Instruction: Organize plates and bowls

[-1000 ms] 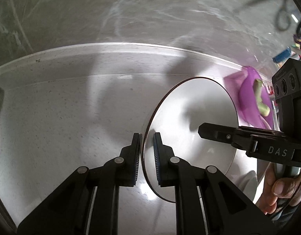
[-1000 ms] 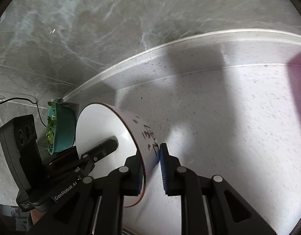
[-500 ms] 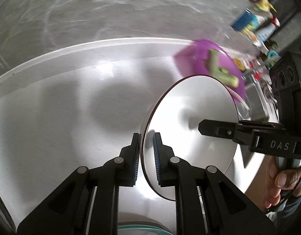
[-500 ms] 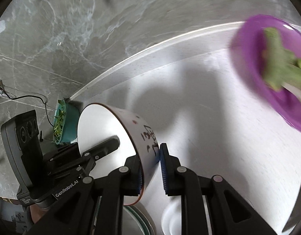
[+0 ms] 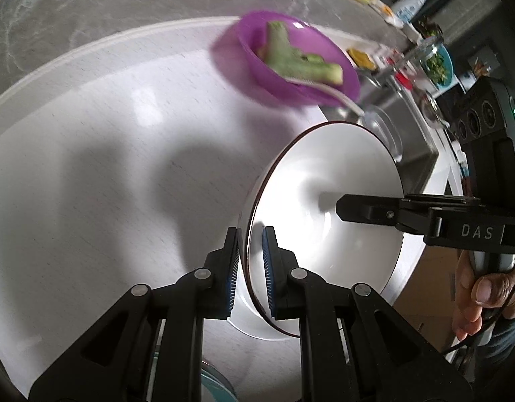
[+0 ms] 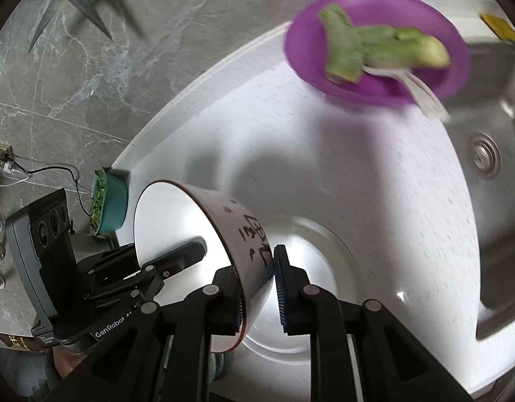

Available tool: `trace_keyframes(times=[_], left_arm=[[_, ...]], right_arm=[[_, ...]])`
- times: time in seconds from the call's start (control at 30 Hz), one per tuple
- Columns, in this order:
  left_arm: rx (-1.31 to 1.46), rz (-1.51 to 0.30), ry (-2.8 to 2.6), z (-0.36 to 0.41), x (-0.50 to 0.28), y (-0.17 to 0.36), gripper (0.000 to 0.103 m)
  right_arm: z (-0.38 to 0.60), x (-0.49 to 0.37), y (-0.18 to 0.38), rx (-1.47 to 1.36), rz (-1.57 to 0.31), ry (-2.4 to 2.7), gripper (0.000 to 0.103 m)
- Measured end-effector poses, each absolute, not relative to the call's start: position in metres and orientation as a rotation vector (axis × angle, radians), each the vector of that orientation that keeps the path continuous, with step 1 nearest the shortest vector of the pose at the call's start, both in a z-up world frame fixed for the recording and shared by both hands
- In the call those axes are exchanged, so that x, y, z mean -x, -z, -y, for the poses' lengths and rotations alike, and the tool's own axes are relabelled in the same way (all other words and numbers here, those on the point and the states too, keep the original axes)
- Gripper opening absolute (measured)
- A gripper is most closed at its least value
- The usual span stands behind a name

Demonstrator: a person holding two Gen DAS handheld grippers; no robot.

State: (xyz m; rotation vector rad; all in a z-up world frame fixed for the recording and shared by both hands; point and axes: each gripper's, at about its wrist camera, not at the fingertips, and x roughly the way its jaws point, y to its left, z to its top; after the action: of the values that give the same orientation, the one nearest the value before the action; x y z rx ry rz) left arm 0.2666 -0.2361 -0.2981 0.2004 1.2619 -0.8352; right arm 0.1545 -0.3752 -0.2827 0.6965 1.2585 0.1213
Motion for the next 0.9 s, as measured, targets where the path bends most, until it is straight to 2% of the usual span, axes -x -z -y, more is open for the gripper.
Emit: trace_keyframes(times=[0.4, 0.9], left_arm=[[-0.219, -1.329, 0.835, 0.241, -0.225, 0.336, 0.011], [-0.265, -1.287, 0.782, 0.249, -0.229, 0.359, 0.013]], right_arm=[[0.390, -0.110, 0.313, -0.731, -1.324, -0.121, 0.019], [0.380, -0.120, 0.327, -0.659, -1.348, -0.121, 0.017]])
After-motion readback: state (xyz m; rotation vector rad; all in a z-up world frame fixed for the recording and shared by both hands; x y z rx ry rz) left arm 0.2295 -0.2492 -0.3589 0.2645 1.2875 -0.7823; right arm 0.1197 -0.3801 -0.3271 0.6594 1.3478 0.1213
